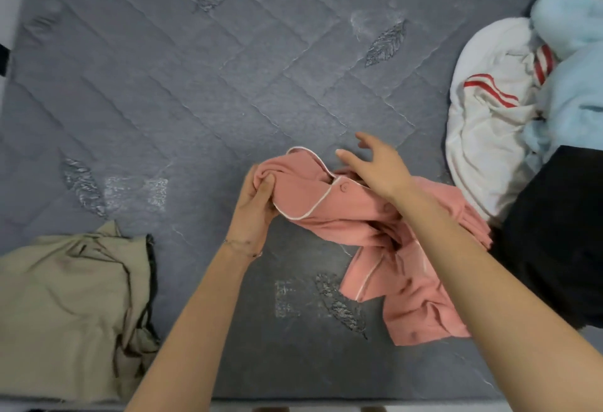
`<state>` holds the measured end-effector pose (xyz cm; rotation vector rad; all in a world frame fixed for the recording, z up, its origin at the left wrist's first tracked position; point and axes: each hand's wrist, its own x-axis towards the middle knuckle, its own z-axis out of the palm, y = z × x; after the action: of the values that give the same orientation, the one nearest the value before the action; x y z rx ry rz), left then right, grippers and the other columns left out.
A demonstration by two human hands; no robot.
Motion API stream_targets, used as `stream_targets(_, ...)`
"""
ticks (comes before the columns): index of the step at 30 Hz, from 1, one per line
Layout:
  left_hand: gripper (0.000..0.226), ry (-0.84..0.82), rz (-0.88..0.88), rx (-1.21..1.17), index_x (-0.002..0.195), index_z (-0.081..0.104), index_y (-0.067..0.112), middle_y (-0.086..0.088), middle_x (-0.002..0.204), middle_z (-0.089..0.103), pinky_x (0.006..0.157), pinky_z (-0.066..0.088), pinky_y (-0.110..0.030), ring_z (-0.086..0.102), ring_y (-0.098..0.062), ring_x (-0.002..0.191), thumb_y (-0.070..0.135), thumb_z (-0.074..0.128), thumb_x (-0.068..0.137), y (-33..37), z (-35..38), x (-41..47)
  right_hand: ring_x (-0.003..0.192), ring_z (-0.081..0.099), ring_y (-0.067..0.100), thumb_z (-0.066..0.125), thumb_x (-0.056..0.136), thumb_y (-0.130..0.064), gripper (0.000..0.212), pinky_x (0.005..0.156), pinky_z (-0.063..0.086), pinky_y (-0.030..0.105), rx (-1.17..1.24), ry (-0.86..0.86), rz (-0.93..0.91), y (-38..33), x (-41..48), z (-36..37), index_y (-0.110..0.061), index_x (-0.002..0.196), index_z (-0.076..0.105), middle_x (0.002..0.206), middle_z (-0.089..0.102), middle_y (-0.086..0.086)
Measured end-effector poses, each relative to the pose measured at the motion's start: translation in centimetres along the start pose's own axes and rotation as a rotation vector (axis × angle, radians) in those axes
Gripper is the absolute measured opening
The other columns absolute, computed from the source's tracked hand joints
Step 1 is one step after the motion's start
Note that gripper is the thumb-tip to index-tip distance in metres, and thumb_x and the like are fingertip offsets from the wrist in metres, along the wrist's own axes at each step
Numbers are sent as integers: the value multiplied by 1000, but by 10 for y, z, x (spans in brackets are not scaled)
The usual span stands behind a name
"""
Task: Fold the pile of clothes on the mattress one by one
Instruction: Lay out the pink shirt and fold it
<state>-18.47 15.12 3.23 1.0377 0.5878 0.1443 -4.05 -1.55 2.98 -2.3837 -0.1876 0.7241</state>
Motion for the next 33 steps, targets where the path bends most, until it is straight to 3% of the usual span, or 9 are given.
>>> stream_targets(4, 14, -116, -38, 76, 102, 56, 20, 14, 96, 69, 75, 52, -18, 62, 0, 91, 17, 43, 97, 21, -40, -2, 131, 45, 17, 62, 86, -54, 69, 102, 31, 24, 112, -173, 115, -19, -2, 31, -22, 143, 43, 144, 49, 0)
stream_targets(9, 16, -118, -87, 111, 103, 57, 21, 11, 97, 67, 74, 53, -19, 62, -1, 90, 17, 42, 98, 37, -74, -2, 123, 54, 18, 62, 90, -45, 57, 106, 37, 28, -12, -401, 159, -27, -14, 66, -15, 138, 51, 135, 57, 4)
stream_targets(12, 17, -78, -102, 123, 101, 56, 18, 9, 94, 66, 71, 53, -20, 62, -1, 88, 12, 40, 100, 35, -87, -2, 94, 62, 17, 58, 94, -40, 34, 78, 43, 20, -93, -426, 149, -28, -17, 83, -12, 112, 67, 98, 68, 0)
stream_targets(15, 17, 0, -87, 120, 101, 55, 19, 13, 91, 69, 67, 53, -19, 63, 0, 85, 11, 40, 100, 30, -97, -4, 61, 52, 10, 57, 95, -25, 24, 56, 37, 15, -112, -362, 163, -28, -17, 87, -13, 77, 67, 58, 60, -8)
stream_targets(19, 21, 196, -42, 96, 99, 57, 23, 8, 94, 65, 67, 53, -17, 63, 1, 83, 9, 40, 101, 34, -110, -6, 62, 40, 15, 60, 93, -25, 30, 62, 33, 29, 90, -166, 136, -40, -19, 74, -11, 66, 58, 63, 46, 3)
stream_targets(24, 21, 460, 138, 8, 96, 59, 20, 6, 94, 63, 85, 49, -20, 59, -2, 87, 7, 43, 100, 70, -116, 6, 66, 42, 9, 60, 94, -20, 31, 63, 37, 25, 475, 86, 29, -71, -23, 45, -4, 68, 59, 67, 48, -3)
stream_targets(27, 16, 632, 290, 0, 95, 62, 19, 8, 93, 66, 88, 49, -27, 60, -6, 90, 11, 49, 99, 89, -119, 22, 64, 45, 3, 60, 94, -22, 28, 66, 41, 19, 718, 203, 57, -75, -18, 32, -15, 67, 55, 67, 50, -7)
stream_targets(30, 13, 605, 258, 208, 103, 62, 8, 5, 90, 63, 81, 48, -21, 58, 1, 83, 15, 52, 98, 78, -116, 33, 68, 33, 12, 58, 94, -21, 33, 65, 33, 28, 719, 284, 47, -59, -11, 30, -14, 65, 43, 69, 35, 1)
stream_targets(33, 17, 504, 146, 409, 101, 61, 4, 7, 83, 58, 69, 43, -11, 53, 9, 70, 18, 52, 98, 48, -114, 41, 72, 35, 15, 58, 94, -18, 33, 66, 32, 29, 579, 281, 86, -32, -2, 38, 0, 68, 50, 73, 38, 5)
